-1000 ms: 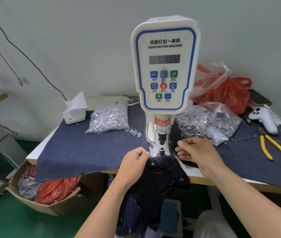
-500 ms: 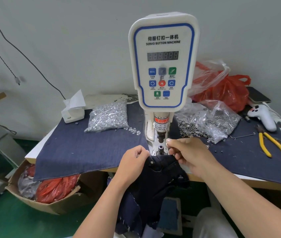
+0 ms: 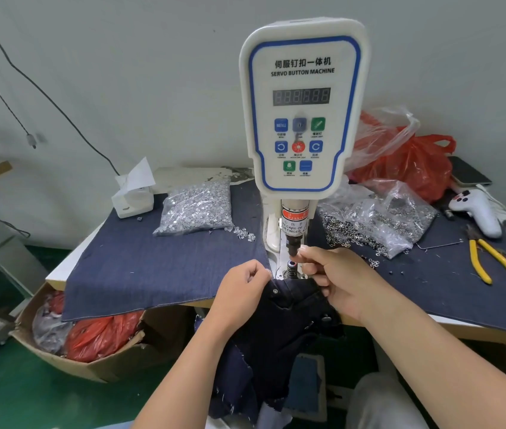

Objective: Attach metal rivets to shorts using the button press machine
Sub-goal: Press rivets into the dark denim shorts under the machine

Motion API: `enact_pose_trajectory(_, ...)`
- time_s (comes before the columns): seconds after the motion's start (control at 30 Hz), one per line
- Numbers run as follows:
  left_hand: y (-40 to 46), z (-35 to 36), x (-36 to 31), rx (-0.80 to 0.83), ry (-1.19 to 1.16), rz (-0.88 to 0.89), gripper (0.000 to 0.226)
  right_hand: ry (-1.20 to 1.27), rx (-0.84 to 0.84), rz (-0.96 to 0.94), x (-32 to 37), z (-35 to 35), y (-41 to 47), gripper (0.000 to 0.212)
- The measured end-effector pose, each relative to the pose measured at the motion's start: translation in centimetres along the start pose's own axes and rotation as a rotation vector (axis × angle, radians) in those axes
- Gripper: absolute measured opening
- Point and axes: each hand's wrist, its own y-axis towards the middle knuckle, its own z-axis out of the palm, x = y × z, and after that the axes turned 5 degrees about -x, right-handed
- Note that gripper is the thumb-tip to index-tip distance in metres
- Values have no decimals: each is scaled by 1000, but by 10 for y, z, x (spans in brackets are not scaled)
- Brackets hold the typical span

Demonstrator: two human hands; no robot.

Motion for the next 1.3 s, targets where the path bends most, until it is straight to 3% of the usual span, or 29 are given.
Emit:
enact_pose_trajectory(0.3, -3, -3, -5, 17, 5, -30, 34, 137, 65, 35, -2, -7, -4, 30)
enact_pose_trajectory(0.37, -5, -4, -7, 26, -3, -49, 38, -77, -37, -119, -4, -16, -12, 36)
enact_pose_trajectory(0.43, -9, -6, -11, 19, -53, -90, 41, -508, -81, -311, -10, -28, -22, 39)
enact_pose_trajectory(0.53, -15, -5, -15, 9, -78, -117, 41, -738, 123, -390, -21, -39, -31, 37)
enact_pose_trajectory(0.63, -26, 0, -20, 52, -97, -210, 47, -717, 218, -497, -25, -46, -30, 45)
enact_pose_trajectory(0.73, -35, -5, -15, 26, -190, -317, 43, -523, 264, -463, -23, -53, -26, 37)
enact_pose_trajectory(0.87, -32, -18, 2, -110, 35, -203, 30, -419, 295, -400, -21, -60, -15, 25)
enact_pose_trajectory(1.0, 4, -35, 15, -286, 247, -117, 15, -428, 275, -388, -25, -62, -3, 31)
enact_pose_trajectory(1.2, 75, -27, 20, -210, 462, -73, 14, -462, 267, -353, -28, -67, 3, 32)
enact_pose_trajectory(1.3, 95, -17, 20, -252, 487, -130, 17, -499, 219, -383, -30, -68, 3, 34)
